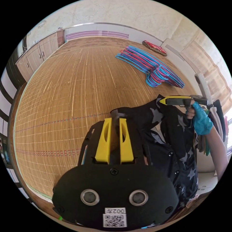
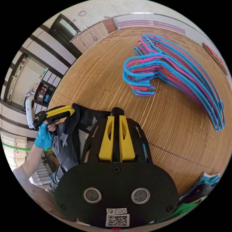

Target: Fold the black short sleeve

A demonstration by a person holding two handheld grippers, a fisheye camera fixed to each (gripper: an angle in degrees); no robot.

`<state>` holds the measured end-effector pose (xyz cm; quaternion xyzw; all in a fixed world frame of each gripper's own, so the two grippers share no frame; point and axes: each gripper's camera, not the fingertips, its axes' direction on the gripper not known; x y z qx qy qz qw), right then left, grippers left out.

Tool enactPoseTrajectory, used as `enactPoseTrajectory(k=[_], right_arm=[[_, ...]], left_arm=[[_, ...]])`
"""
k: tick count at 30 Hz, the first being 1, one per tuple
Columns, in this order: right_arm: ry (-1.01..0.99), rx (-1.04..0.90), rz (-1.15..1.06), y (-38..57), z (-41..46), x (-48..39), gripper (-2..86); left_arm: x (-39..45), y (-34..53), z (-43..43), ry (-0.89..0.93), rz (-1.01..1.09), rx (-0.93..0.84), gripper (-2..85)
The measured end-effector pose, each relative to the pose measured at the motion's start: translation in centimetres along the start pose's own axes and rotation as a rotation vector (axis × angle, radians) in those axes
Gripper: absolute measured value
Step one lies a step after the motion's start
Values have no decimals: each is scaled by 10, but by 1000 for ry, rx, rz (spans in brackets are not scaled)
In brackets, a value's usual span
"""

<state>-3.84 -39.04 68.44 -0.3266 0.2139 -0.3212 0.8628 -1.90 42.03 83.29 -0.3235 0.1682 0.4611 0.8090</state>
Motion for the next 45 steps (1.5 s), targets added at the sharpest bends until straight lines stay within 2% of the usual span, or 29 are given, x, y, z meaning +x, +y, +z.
enactPoseTrajectory(k=[2,5,10,15,19,25,28,35,39,41,45], right_arm=[[34,102,-139,3,-24,-26,13],[110,127,-248,4,-35,-45,23],[98,43,-238,-16,-46,-36,89],[24,107,-203,-23,-107,-28,89],[17,105,-260,-19,-132,-52,83],[-38,65,-376,-27,-102,-123,100],[-41,48,-405,-44,-77,-159,107],[-28,6,-357,-100,-33,-210,104],[-17,-25,-329,-116,-25,-221,64],[-4,-15,-337,-120,-34,-229,16],[80,79,-325,-119,-64,-239,-2]], left_arm=[[0,-4,-3,-3,26,28,-9],[1,-4,-13,-29,64,81,-10],[-13,-9,-8,-29,50,26,24],[-26,0,-30,-7,40,44,52],[-33,17,-34,29,50,20,59],[-34,40,-6,41,59,-35,55],[-32,44,1,51,68,-32,24],[-19,60,-9,27,108,25,-9],[-17,71,-19,28,125,48,-9],[-16,79,-28,21,138,63,-9],[-16,92,-44,-18,150,87,-9]])
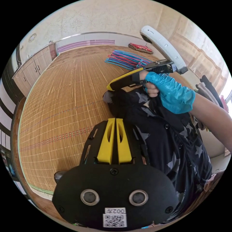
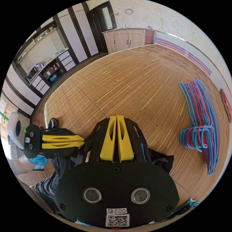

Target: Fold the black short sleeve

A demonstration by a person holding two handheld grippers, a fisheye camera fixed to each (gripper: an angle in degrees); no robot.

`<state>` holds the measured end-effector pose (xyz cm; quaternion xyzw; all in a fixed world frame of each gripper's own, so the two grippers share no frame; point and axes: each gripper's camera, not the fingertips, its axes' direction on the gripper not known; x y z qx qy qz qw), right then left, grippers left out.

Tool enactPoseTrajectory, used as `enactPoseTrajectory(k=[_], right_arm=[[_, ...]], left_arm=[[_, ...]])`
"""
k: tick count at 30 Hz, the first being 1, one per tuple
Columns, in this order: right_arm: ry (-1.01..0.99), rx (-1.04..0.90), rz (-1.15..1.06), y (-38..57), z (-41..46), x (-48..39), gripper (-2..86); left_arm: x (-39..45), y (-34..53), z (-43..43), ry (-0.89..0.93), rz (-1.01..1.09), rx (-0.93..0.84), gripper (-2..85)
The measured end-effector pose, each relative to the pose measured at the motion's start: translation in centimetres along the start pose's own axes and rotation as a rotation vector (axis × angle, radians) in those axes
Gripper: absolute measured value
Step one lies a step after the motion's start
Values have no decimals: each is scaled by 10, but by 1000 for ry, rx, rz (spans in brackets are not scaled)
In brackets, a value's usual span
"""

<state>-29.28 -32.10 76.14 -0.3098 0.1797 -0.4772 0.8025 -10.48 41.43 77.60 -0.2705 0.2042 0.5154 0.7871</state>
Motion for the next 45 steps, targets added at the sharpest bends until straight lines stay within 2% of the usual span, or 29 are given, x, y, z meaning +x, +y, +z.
enactPoseTrajectory(k=[4,8,12,18,21,31,36,40,45], right_arm=[[-9,-62,2,-7,-9,-1,6],[-63,16,56,4,-62,9,72],[-100,-35,90,25,-82,15,83],[35,-119,-3,46,-78,-24,71],[139,-94,-33,41,-87,-40,61],[146,-51,-30,42,-162,-59,63],[73,-28,-100,50,-195,-86,76],[77,-57,-105,47,-189,-100,81],[73,-64,-68,42,-184,-104,80]], left_arm=[[-3,7,-4,3,-14,-17,-9],[-5,15,-4,18,-37,-40,-12],[-3,24,-11,21,-57,-45,-7],[7,42,-43,25,-65,-21,11],[9,58,-67,-3,-62,-18,16],[-12,165,-148,-176,-196,-22,24],[-15,221,-192,-271,-295,17,68],[-18,258,-202,-379,-371,-32,97],[-22,296,-199,-336,-402,-45,69]])
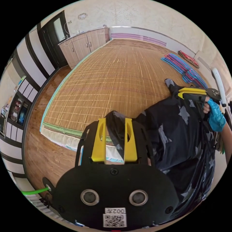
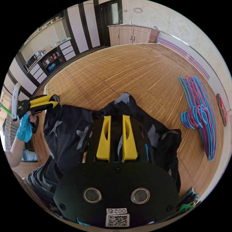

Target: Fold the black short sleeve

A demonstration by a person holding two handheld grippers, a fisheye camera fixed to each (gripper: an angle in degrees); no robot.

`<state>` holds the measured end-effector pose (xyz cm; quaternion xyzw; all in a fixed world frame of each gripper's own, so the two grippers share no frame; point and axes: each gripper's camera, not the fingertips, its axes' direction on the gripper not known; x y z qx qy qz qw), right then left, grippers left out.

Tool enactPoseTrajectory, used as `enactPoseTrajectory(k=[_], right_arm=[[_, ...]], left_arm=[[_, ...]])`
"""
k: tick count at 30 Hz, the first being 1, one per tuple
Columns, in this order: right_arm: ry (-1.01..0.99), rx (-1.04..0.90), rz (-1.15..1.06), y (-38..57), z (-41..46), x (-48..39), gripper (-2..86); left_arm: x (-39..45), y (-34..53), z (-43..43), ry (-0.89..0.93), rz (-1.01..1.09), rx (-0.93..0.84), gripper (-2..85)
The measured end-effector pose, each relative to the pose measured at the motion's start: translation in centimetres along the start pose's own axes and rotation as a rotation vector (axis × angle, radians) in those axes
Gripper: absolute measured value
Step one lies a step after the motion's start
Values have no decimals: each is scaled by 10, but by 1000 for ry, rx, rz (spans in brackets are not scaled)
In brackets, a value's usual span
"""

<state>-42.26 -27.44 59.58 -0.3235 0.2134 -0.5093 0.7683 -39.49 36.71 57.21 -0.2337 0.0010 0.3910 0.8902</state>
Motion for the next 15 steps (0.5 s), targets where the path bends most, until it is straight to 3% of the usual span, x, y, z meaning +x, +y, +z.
enactPoseTrajectory(k=[5,10,15], right_arm=[[75,-26,30,-7,1,-5,81],[106,-34,78,-12,-4,-6,78],[39,-52,74,-16,-16,-2,80]], left_arm=[[-19,31,-16,26,-23,23,3],[-45,72,-46,-73,-97,48,-7],[-70,102,-44,-24,-143,12,-10]])
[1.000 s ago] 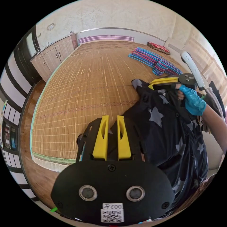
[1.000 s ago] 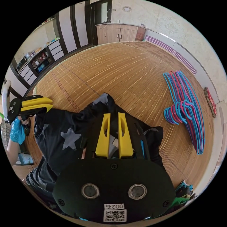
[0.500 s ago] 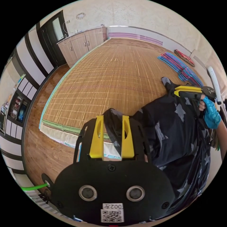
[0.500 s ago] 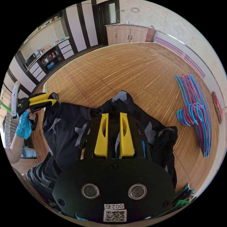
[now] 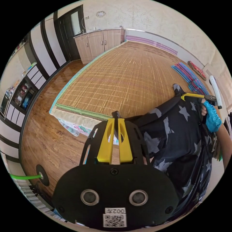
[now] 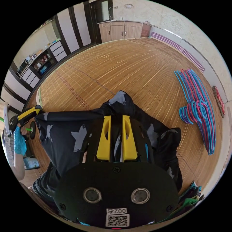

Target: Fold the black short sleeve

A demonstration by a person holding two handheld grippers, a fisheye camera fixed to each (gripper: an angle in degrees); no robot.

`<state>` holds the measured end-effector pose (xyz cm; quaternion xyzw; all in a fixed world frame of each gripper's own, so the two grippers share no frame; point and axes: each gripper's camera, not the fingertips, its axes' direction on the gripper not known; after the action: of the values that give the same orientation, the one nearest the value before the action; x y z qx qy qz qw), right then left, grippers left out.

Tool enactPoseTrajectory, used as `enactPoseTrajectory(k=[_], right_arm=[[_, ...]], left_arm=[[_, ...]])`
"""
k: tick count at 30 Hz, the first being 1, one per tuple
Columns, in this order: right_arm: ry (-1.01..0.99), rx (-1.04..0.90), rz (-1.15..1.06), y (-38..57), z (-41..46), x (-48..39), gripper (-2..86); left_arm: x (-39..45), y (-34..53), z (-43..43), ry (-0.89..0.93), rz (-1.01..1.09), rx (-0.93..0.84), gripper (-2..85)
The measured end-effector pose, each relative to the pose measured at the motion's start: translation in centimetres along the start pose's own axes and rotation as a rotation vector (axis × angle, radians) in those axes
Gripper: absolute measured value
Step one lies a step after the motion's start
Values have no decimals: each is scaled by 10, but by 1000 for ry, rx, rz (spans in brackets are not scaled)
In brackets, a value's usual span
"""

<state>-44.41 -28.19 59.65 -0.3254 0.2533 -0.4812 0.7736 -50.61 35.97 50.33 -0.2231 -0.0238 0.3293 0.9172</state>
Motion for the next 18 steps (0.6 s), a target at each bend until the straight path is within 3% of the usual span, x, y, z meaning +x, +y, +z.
enactPoseTrajectory(k=[7,15,18], right_arm=[[-98,119,7,-6,-52,4,84],[-1,57,22,-48,-21,-15,85],[147,17,32,-57,-7,-26,68]], left_arm=[[-35,16,-2,88,-1,12,18],[-74,40,-18,132,-5,79,42],[-85,42,-9,137,17,67,58]])
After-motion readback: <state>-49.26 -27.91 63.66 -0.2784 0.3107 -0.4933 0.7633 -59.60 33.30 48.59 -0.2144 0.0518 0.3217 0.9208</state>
